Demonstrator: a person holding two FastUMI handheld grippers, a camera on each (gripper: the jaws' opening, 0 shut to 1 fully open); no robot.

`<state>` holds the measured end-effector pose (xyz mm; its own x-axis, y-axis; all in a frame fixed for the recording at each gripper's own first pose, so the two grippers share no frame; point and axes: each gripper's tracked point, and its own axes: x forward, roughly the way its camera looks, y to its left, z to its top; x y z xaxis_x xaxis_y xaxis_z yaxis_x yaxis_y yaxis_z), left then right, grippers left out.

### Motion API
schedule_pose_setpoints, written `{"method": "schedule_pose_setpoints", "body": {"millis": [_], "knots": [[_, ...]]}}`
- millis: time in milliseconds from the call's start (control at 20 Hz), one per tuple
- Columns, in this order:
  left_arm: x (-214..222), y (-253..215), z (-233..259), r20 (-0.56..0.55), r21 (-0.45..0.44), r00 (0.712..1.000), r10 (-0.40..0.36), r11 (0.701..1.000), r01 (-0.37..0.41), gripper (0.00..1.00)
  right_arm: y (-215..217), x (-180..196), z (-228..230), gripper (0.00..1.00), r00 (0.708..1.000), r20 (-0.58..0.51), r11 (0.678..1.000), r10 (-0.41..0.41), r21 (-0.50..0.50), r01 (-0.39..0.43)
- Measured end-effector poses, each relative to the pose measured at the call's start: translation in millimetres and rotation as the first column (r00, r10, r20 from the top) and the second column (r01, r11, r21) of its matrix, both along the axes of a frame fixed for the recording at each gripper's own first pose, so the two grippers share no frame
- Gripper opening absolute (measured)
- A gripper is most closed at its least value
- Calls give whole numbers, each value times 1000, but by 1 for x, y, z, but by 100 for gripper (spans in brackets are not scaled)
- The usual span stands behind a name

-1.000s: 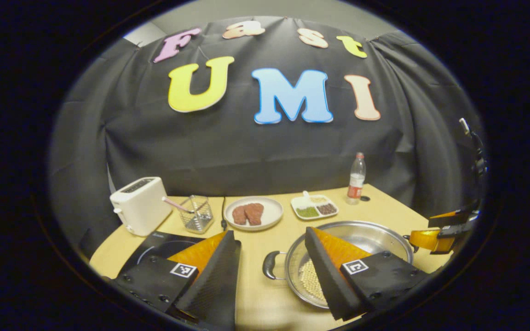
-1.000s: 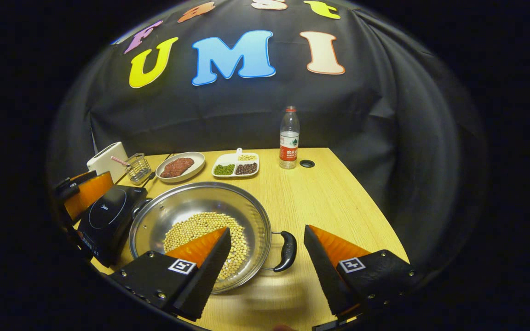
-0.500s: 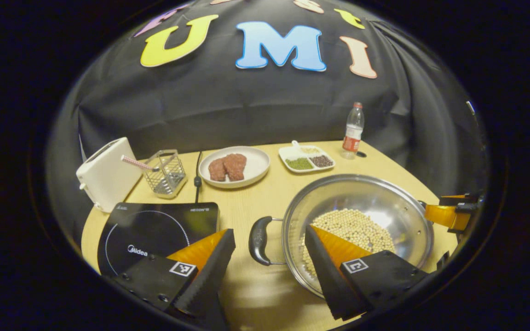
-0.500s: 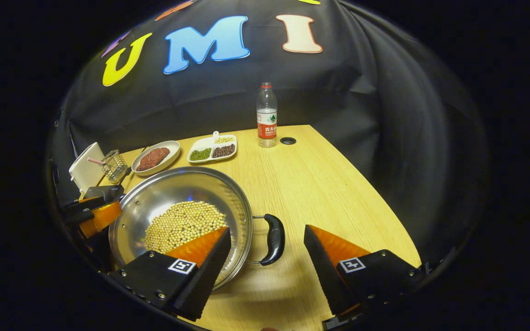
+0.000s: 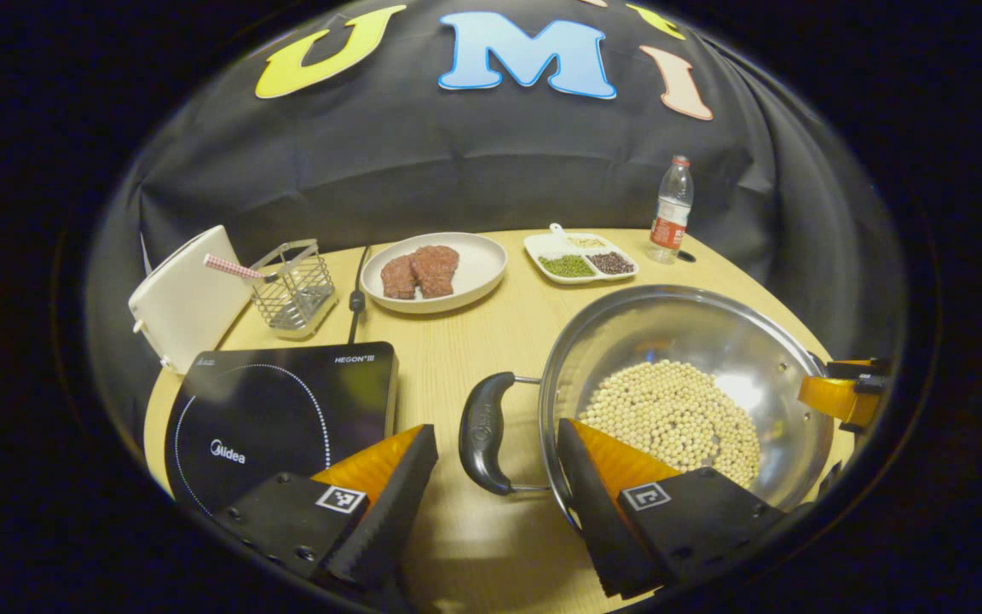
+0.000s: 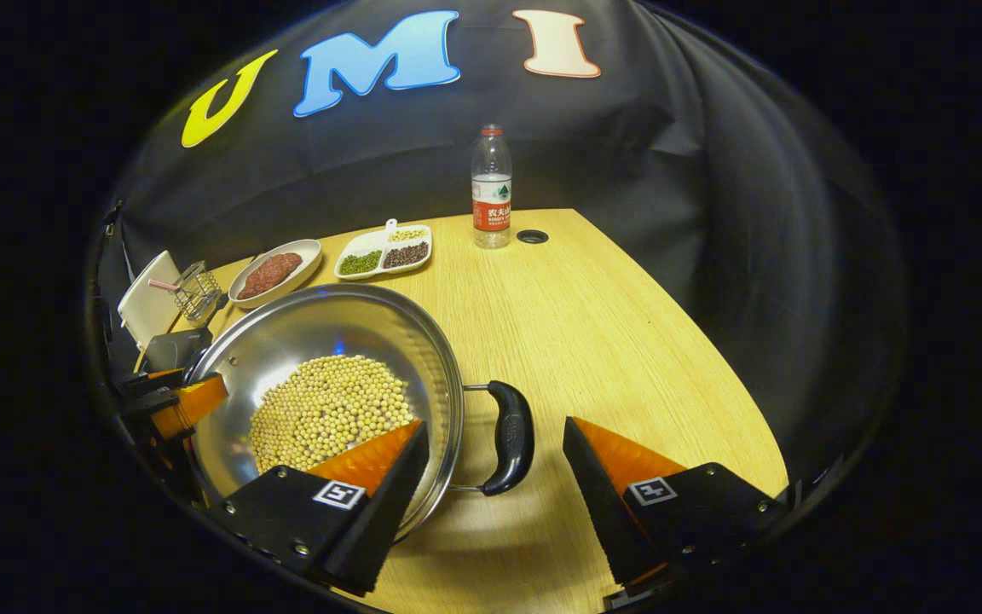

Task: First push the handle of the pot to place it horizontally, then grasp the pot with both hands and set it on the induction cooktop.

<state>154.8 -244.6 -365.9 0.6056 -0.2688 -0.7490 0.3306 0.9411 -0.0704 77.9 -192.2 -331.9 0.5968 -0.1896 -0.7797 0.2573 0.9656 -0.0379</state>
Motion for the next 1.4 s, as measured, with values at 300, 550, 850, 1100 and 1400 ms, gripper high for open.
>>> {"method": "schedule_pose_setpoints", "body": {"millis": [300, 550, 850, 1100, 1400], "knots": [[-3, -9, -8, -33, -1, 999, 2, 1000, -2, 81, 8, 3, -6, 76, 1000, -3, 999, -3, 47, 3], [-3, -11, -9, -41, 12, 999, 24, 1000, -24, 72, 7, 3, -7, 59, 1000, -18, 999, -12, 42, 13], [-5, -12, -8, -29, 31, 999, 44, 999, -43, 66, 6, 4, -4, 47, 1000, -25, 1000, -8, 25, 9], [-9, -12, 6, -2, 10, 997, 73, 997, -73, 66, 2, 5, 9, 47, 1000, -7, 1000, 19, 20, -19], [-15, 1, 40, 56, 12, 991, 122, 992, -123, 63, 12, 9, 35, 47, 998, 36, 998, 60, 33, -61]]}}
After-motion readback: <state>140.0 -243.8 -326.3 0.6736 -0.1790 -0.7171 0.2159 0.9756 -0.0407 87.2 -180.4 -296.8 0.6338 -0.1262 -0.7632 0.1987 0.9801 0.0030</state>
